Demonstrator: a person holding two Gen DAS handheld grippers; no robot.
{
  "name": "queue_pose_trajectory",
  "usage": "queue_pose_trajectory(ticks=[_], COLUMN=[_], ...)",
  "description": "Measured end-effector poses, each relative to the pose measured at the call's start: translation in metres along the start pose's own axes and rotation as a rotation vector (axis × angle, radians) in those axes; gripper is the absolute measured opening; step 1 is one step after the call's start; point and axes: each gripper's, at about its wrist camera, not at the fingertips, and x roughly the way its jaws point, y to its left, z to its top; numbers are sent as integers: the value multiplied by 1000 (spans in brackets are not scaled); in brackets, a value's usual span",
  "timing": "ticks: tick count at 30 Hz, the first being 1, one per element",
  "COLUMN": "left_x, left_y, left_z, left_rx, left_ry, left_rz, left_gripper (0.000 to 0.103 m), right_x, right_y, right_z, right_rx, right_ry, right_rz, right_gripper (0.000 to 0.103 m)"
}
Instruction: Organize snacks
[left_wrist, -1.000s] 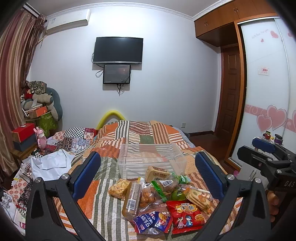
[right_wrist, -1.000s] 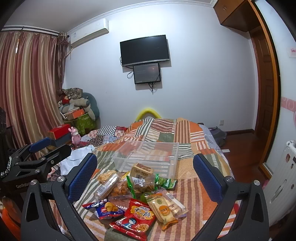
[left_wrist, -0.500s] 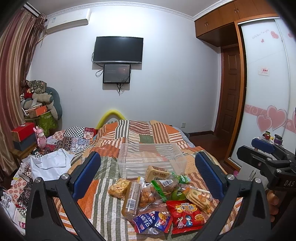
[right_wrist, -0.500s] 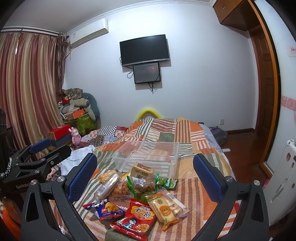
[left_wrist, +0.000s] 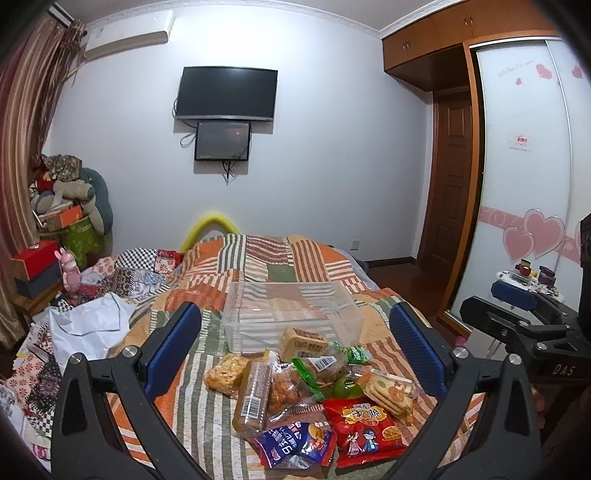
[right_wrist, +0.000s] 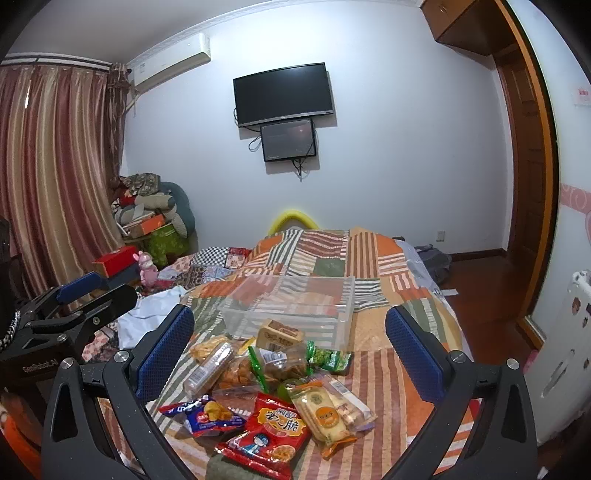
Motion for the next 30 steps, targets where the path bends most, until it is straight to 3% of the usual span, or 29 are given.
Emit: queue_pose_trajectory(ticks=[6, 11, 15, 18, 25, 30], left_x=[15, 34, 58, 80, 119, 139], left_y=[7, 13, 26, 39, 53, 59], left_z=[-7, -15, -25, -36, -67, -86], left_rx=[2, 15, 22, 30, 15, 13], left_ry=[49, 109, 190, 272, 423, 494], left_rz=[13, 20, 28, 27, -4, 7], left_gripper=[90, 79, 70, 65, 64, 63], right_x=[11, 25, 38, 52, 80, 89], right_y=[-6, -15, -25, -38, -63, -60], right_z=[-4, -7, -13, -21, -47, -64], right_rx=[11, 24, 22, 27, 74, 61], right_ry=[35, 90, 139, 206, 375, 442], right_rz=[-3, 11, -3, -7, 24, 41], right_gripper=[102, 91, 88, 79, 55, 53])
